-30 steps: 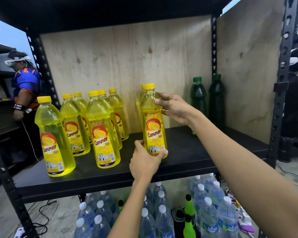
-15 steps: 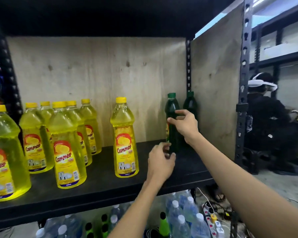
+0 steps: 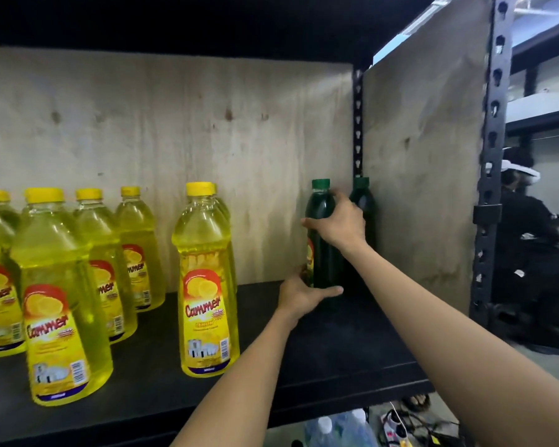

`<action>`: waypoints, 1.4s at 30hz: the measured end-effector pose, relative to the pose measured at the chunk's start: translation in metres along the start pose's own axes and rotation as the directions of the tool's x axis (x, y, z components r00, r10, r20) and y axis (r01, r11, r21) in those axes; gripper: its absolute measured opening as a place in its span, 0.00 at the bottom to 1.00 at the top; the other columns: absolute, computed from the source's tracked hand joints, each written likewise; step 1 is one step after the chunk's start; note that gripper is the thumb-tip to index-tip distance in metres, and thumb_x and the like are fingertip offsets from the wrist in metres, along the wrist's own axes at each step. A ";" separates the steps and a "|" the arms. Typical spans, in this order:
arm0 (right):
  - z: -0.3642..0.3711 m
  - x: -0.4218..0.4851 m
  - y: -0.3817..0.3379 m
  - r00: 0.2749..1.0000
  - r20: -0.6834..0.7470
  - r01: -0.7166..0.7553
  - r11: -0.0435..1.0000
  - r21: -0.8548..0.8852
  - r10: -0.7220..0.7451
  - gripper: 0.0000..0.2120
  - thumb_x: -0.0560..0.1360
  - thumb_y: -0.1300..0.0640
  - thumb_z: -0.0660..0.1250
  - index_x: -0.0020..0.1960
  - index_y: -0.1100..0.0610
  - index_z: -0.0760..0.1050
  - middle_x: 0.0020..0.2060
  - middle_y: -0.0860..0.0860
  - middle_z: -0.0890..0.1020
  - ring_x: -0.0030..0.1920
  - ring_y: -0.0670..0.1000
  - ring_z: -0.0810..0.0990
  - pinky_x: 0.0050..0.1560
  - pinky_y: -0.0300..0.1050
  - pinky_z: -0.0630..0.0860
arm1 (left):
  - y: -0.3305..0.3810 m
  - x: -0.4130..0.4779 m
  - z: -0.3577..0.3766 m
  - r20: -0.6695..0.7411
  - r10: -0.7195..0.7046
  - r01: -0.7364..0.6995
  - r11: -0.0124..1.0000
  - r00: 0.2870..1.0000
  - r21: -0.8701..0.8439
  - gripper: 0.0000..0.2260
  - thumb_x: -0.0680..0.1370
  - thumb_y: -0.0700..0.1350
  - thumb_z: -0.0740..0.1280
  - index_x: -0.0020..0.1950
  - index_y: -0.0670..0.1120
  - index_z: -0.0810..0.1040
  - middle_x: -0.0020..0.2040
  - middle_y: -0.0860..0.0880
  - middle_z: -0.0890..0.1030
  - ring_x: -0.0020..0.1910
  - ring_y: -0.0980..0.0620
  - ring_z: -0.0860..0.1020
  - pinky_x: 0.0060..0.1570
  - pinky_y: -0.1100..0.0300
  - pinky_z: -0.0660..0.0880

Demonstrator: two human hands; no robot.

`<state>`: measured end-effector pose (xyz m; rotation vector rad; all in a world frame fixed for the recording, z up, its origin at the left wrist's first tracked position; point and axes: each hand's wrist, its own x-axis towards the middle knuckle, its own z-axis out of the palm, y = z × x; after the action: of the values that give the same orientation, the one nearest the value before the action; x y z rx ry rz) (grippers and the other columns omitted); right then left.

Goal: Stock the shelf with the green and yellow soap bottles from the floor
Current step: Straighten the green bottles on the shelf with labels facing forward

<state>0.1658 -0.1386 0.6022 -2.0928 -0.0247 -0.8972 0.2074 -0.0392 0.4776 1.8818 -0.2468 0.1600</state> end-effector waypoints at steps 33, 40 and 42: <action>0.096 0.050 -0.015 0.988 0.129 0.082 0.996 0.035 -0.086 0.37 0.70 0.58 0.77 0.74 0.54 0.64 0.64 0.59 0.76 0.61 0.61 0.79 0.59 0.57 0.79 | -0.026 0.044 -0.020 -0.434 0.067 -0.091 0.995 0.898 -0.035 0.36 0.77 0.43 0.72 0.80 0.47 0.56 0.76 0.45 0.66 0.76 0.46 0.64 0.73 0.54 0.62; 0.084 0.065 -0.009 0.951 0.292 0.091 0.995 0.047 -0.101 0.39 0.70 0.64 0.76 0.74 0.51 0.61 0.63 0.59 0.75 0.59 0.58 0.78 0.55 0.50 0.81 | -0.026 0.046 -0.019 -0.480 0.004 -0.081 0.987 0.877 -0.141 0.34 0.74 0.46 0.75 0.76 0.48 0.64 0.69 0.46 0.73 0.70 0.46 0.71 0.65 0.56 0.69; 0.081 0.070 -0.006 0.937 0.335 0.078 0.994 0.081 -0.101 0.38 0.70 0.66 0.76 0.74 0.50 0.62 0.62 0.59 0.75 0.55 0.55 0.78 0.50 0.47 0.81 | -0.026 0.047 -0.020 -0.449 -0.033 -0.085 0.967 0.893 -0.241 0.31 0.76 0.42 0.73 0.75 0.49 0.64 0.68 0.46 0.74 0.68 0.46 0.72 0.60 0.60 0.70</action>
<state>0.2636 -0.0975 0.6165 -2.1736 -0.3292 -0.5693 0.2594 -0.0169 0.4707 1.5340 0.0284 0.5520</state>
